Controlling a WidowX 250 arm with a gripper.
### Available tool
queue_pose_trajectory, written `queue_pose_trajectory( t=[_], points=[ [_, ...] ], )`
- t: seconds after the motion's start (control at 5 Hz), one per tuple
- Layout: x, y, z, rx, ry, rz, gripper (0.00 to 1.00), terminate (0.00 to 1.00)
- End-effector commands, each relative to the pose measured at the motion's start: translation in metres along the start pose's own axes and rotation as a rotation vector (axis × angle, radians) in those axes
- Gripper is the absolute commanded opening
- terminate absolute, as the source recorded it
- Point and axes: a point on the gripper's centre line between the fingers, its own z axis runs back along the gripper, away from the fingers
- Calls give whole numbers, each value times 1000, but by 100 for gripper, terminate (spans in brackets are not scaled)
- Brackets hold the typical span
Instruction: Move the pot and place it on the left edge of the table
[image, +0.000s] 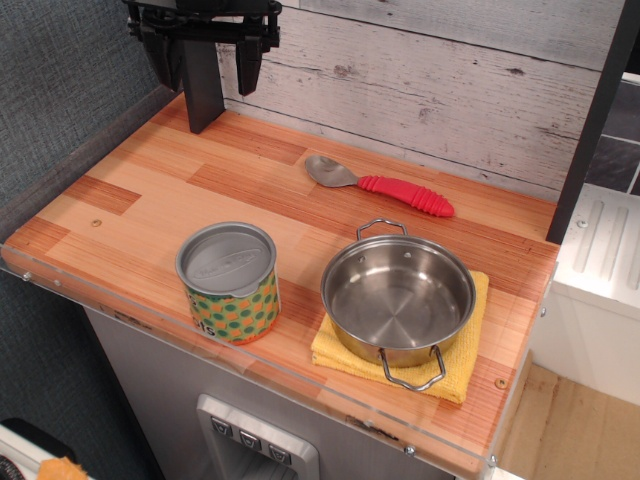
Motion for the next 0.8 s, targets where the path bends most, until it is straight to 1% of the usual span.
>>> queue_pose_trajectory(
  t=[0.0,0.2,0.4,0.6],
  points=[
    [0,0,0,0,0,0,100,0],
    [-12,-19,2,-4,3,-73,100,0],
    [-28,-47,9,-9,-19,-148,100,0],
    [-43,-73,21,-40,-24,-173,100,0]
  ],
)
